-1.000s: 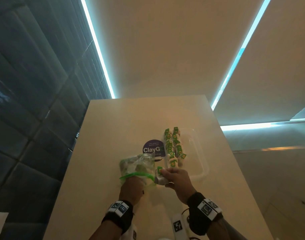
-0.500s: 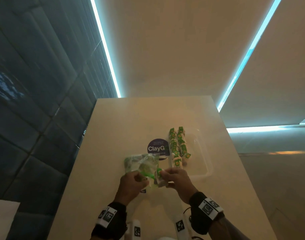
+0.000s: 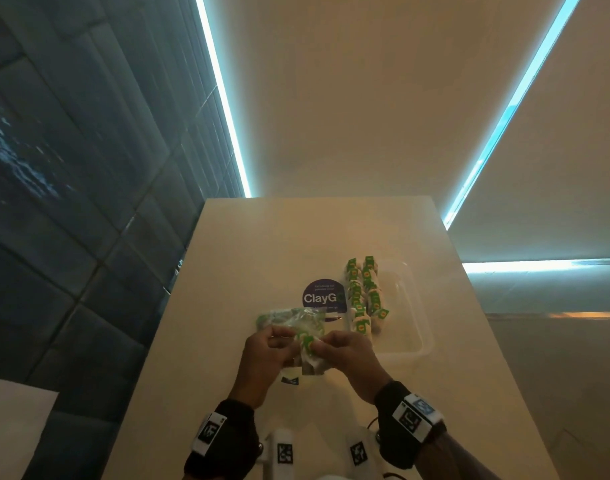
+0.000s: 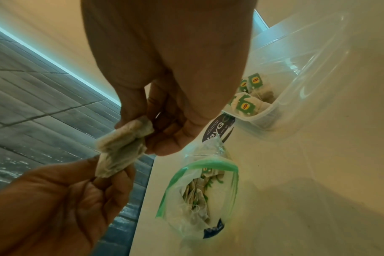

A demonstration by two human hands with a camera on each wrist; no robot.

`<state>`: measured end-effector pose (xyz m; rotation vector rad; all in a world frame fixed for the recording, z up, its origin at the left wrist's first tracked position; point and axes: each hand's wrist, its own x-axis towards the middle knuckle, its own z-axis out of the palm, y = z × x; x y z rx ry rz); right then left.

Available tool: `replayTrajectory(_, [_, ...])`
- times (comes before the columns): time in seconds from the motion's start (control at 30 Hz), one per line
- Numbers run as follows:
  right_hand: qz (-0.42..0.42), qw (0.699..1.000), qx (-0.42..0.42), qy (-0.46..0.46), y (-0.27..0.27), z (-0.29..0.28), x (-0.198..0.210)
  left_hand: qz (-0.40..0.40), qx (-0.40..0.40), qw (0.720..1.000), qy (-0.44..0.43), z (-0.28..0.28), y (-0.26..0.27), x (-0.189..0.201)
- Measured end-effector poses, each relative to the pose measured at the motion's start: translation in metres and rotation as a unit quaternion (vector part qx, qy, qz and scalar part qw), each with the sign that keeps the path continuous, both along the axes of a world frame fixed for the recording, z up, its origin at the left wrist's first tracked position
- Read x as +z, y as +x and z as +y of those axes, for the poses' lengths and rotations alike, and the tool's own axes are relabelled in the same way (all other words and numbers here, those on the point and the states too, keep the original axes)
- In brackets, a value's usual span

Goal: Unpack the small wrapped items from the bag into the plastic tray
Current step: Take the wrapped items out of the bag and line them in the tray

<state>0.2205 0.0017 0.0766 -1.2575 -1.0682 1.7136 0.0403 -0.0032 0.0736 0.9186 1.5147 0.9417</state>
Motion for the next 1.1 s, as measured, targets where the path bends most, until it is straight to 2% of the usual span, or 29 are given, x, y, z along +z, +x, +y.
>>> replayTrajectory(0.23, [0.079,0.995,-0.044,-0.04,-0.004,0.0,0.012,0.019,0.008,0.999,0.037,-0.001,0.011,0.005])
replayTrajectory(0.33, [0.064,0.995,-0.068,-0.043,-0.007,0.0,0.011,0.012,0.019,0.999,0.044,-0.002,0.017,0.007])
replayTrajectory(0.43, [0.042,0.993,-0.104,-0.034,-0.007,0.002,0.002,-0.04,0.039,0.998,0.026,-0.006,0.023,0.012])
replayTrajectory(0.63, [-0.044,0.991,-0.122,0.034,-0.012,-0.002,-0.004,-0.021,-0.013,0.999,-0.027,-0.009,0.029,0.01])
replayTrajectory(0.8, [-0.044,0.991,-0.123,0.01,-0.015,-0.002,-0.004,0.006,0.047,0.999,-0.024,-0.001,0.027,0.002])
replayTrajectory(0.93, [-0.026,0.996,-0.076,-0.03,-0.019,-0.006,-0.005,0.022,0.047,0.999,-0.003,0.002,0.031,-0.003])
replayTrajectory(1.1, [-0.036,0.995,-0.089,-0.014,-0.023,-0.007,-0.002,0.024,0.042,0.998,0.029,0.0,0.04,-0.002])
